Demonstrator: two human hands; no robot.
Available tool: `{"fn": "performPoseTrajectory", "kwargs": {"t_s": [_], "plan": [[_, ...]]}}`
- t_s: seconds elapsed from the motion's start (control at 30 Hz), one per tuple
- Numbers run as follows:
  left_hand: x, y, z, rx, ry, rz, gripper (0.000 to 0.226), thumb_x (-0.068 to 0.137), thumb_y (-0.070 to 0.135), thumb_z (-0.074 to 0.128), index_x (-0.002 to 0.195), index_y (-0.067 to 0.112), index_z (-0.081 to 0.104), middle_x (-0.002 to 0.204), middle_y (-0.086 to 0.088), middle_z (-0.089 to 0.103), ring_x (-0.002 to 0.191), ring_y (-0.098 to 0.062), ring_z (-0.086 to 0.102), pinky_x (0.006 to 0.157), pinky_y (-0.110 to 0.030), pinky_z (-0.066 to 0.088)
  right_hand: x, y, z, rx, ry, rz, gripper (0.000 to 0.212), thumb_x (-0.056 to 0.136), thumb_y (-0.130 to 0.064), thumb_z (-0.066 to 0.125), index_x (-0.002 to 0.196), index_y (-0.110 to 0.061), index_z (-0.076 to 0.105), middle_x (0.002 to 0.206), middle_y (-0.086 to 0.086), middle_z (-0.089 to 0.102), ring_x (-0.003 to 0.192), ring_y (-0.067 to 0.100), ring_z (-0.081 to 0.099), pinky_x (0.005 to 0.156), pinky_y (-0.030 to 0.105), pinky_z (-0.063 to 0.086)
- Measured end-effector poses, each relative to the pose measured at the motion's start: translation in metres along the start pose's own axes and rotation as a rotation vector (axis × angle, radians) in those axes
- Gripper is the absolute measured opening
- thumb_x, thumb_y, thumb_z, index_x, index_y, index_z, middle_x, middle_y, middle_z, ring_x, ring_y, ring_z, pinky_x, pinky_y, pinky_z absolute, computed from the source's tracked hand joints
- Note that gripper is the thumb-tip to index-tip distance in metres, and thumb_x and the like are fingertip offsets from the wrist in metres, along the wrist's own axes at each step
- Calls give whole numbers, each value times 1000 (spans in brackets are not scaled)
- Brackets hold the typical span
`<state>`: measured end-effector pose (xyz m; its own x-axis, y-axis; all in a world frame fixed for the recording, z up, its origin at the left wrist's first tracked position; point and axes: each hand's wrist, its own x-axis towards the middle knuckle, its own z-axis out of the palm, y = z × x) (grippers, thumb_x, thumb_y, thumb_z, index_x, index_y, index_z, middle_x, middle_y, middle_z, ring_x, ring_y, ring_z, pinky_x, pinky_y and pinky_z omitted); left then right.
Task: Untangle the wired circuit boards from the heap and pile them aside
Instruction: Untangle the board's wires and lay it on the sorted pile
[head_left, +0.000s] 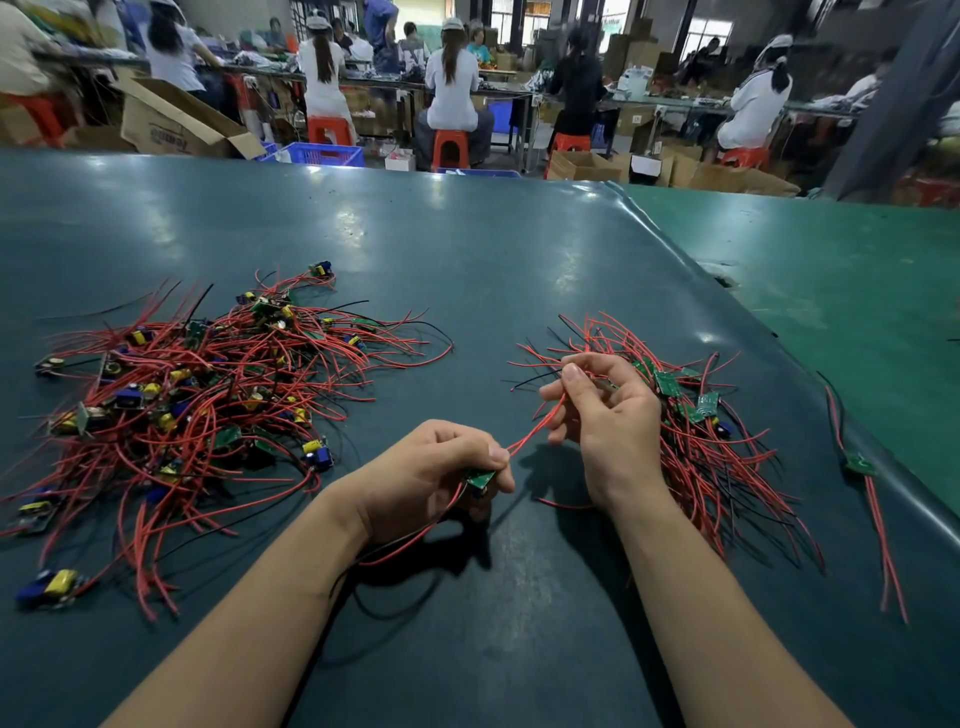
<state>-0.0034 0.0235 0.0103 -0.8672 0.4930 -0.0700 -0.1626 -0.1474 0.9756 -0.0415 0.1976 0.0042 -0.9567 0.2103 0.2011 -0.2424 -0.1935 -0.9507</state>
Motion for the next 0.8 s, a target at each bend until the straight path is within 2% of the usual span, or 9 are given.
{"fn": "performPoseTrajectory", "kwargs": {"t_s": [0.03, 0.1, 0.17, 0.27, 0.33, 0.4, 0.5, 0.7, 0.8], "plan": [[1, -1, -1, -1, 14, 3, 20, 77, 15, 57, 63, 4, 68, 55, -6, 56, 49, -15, 48, 49, -23, 43, 0, -1, 1, 42, -15, 55, 4, 96, -12, 61, 93, -10, 60, 67, 5, 70, 41, 11, 53, 37, 19, 43], [1, -2, -1, -26, 36, 14, 21, 79, 17, 58, 66, 5, 69, 56, -6, 52, 50, -15, 47, 49, -24, 42, 0, -3, 2, 107, -68, 256, 32, 85, -39, 65, 96, -9, 62, 70, 5, 72, 41, 10, 55, 35, 17, 38], [3, -2, -1, -78, 65, 24, 17, 80, 14, 62, 69, 5, 69, 57, -3, 51, 50, -14, 46, 49, -23, 41, -2, -5, 0, 34, -179, 411, 52, 74, -55, 62, 96, -7, 65, 62, 3, 68, 40, 8, 52, 33, 15, 33], [5, -4, 1, -88, 126, 33, 17, 82, 13, 62, 71, 1, 65, 59, -3, 58, 50, -13, 50, 49, -22, 43, -9, -4, 0, -46, -406, 462, 37, 70, -47, 72, 83, -12, 72, 55, 2, 58, 37, 5, 43, 33, 14, 28], [6, -5, 3, -69, 131, 35, 21, 89, 7, 55, 72, -2, 63, 61, -3, 62, 52, -11, 54, 50, -20, 44, -12, -3, 0, -67, -455, 455, 22, 71, -35, 78, 75, -14, 73, 57, 4, 58, 39, 6, 41, 36, 14, 29], [7, -5, 3, -67, 130, 31, 23, 92, 4, 52, 72, -1, 62, 63, -4, 64, 52, -10, 56, 50, -20, 44, -12, -4, 0, -75, -447, 452, 15, 80, -26, 75, 73, -14, 74, 58, 5, 60, 41, 7, 44, 38, 14, 30], [8, -4, 3, -73, 147, 34, 21, 85, 11, 57, 67, 4, 66, 66, -5, 65, 51, -13, 54, 49, -22, 46, -11, -5, 0, -107, -419, 407, 23, 89, -24, 68, 68, -15, 73, 58, 4, 62, 41, 7, 48, 37, 15, 32], [11, -9, 1, -28, 269, 81, 30, 92, 13, 57, 66, 6, 71, 63, -4, 54, 49, -13, 44, 48, -25, 45, -13, -6, 5, -102, -344, 308, 25, 92, -23, 65, 69, -15, 69, 50, -1, 51, 36, 8, 40, 35, 14, 28], [12, -8, 1, -27, 294, 97, 32, 94, 13, 56, 67, 6, 70, 56, -2, 49, 47, -13, 41, 49, -25, 43, -13, -4, 7, -104, -291, 247, 26, 94, -18, 64, 69, -16, 70, 53, 0, 56, 38, 8, 41, 36, 15, 28]]}}
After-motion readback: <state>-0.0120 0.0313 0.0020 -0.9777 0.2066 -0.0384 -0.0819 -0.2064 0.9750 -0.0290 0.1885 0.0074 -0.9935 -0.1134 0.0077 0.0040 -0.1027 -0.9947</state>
